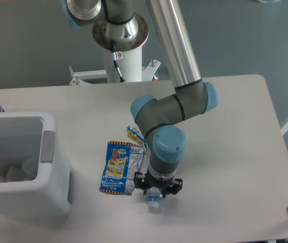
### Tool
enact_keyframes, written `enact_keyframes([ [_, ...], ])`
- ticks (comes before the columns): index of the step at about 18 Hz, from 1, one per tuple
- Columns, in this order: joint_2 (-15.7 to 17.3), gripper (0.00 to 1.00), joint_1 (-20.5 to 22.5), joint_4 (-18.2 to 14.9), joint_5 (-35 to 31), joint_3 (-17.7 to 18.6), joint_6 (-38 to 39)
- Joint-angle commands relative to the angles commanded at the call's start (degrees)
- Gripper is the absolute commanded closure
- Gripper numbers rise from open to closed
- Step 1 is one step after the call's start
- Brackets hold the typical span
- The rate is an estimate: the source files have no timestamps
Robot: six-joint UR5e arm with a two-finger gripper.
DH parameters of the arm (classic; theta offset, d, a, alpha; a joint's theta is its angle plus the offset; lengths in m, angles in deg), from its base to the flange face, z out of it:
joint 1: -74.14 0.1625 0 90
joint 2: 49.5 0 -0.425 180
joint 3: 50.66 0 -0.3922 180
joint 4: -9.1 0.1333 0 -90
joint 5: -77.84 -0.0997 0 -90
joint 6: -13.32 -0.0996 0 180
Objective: Place the trash in the trash can
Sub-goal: 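Close the gripper around the bottle's cap end, then lift the bottle and carry it over the white trash bin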
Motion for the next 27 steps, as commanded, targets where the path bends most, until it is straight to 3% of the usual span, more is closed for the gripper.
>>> enact_keyframes([
  [14, 1.6, 0.41, 0.1, 0.1, 0.2, -0.9, -0.4],
  [20, 6.8, 0.41, 2.6, -0.3, 1.0, -1.1, -2.0],
  [23, 10.4, 0.41, 4.9, 0.9, 6.3, -2.1, -2.2],
  [27, 13.3, 0.41, 8.3, 1.4, 17.6, -7.2, 0.2],
])
